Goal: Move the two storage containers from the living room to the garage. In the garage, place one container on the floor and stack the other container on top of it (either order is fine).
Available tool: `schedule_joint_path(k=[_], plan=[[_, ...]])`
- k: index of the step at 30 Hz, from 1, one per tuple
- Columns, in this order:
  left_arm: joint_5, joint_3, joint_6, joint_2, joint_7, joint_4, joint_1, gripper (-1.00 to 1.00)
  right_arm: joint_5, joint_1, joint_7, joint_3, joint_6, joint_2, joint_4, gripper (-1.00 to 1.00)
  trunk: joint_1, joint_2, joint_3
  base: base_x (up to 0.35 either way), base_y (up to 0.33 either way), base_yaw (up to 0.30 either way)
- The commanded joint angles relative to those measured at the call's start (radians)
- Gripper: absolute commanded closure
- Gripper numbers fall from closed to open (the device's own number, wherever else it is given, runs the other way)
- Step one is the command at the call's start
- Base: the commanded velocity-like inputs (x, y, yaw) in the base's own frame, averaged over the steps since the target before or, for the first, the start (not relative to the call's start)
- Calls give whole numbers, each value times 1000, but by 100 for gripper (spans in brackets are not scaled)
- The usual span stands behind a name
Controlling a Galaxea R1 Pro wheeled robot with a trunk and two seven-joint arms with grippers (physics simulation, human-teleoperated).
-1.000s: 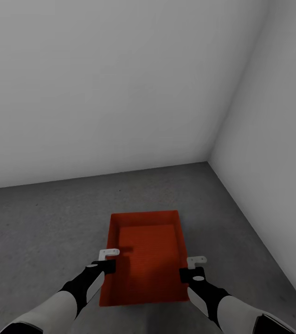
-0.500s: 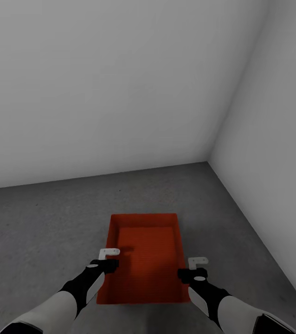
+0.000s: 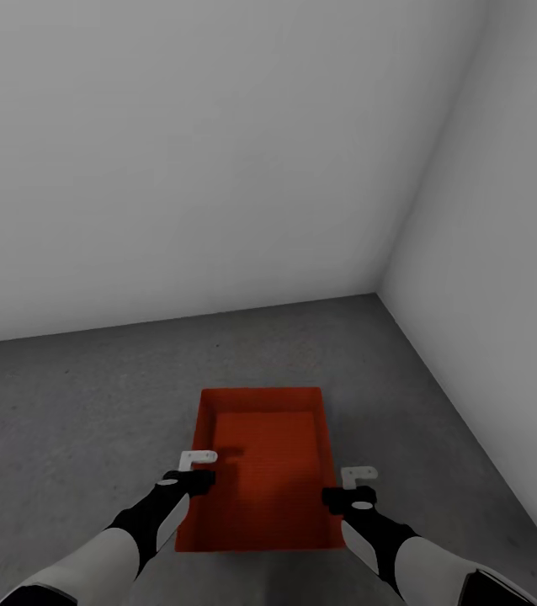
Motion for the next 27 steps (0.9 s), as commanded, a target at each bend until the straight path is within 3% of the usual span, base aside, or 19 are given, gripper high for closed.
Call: schedule_joint_path(k=[1, 27], plan=[[10, -9, 5, 1, 7, -3, 0, -100, -10, -1, -4, 9, -3, 0, 0, -100, 0, 0, -1, 0, 0, 0], [15, -7, 5, 1, 4, -12, 0, -100, -9, -1, -6, 9, -3, 0, 0, -100, 0, 0, -1, 0, 0, 0]])
